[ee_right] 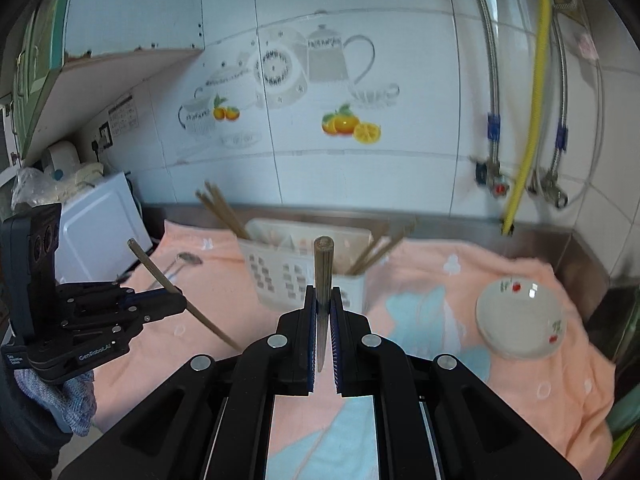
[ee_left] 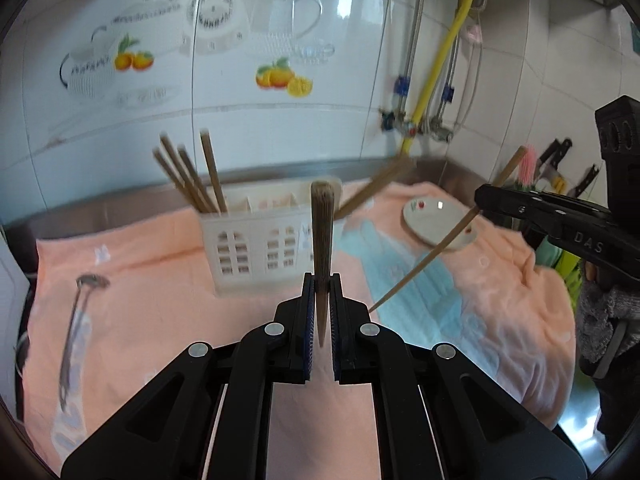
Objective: Organize utensils
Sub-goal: 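Lift both held chopsticks upright with both tools over the caddy, then lower the chopsticks into the caddy and open both tools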
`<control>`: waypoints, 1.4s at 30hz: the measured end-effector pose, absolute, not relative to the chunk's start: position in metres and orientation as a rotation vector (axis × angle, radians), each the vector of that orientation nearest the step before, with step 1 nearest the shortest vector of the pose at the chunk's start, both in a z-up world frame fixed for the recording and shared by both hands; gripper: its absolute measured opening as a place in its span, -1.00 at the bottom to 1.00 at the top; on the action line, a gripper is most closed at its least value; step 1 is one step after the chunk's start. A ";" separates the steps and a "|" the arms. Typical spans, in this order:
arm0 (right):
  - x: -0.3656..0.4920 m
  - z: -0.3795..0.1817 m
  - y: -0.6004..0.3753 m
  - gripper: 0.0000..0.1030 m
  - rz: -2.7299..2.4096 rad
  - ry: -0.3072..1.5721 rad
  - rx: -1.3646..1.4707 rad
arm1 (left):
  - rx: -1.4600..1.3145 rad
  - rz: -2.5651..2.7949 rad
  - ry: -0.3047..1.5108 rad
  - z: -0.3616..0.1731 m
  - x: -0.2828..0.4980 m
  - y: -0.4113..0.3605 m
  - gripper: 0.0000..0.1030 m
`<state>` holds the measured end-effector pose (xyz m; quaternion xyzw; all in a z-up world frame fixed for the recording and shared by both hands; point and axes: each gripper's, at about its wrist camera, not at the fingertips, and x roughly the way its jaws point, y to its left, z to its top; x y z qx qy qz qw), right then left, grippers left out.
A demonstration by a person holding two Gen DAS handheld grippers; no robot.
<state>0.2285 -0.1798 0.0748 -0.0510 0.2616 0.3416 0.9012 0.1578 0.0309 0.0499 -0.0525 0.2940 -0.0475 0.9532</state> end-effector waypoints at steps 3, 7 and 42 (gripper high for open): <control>0.239 0.094 -0.173 -0.88 0.712 0.521 -0.104 | -0.092 -0.088 0.553 0.075 0.165 0.035 -0.88; 0.253 0.114 -0.164 -0.88 0.702 0.494 -0.116 | -0.077 -0.069 0.503 0.106 0.178 0.044 -0.88; 0.334 0.075 -0.103 -0.87 0.638 0.594 -0.134 | -0.114 0.053 0.561 0.092 0.256 0.094 -0.86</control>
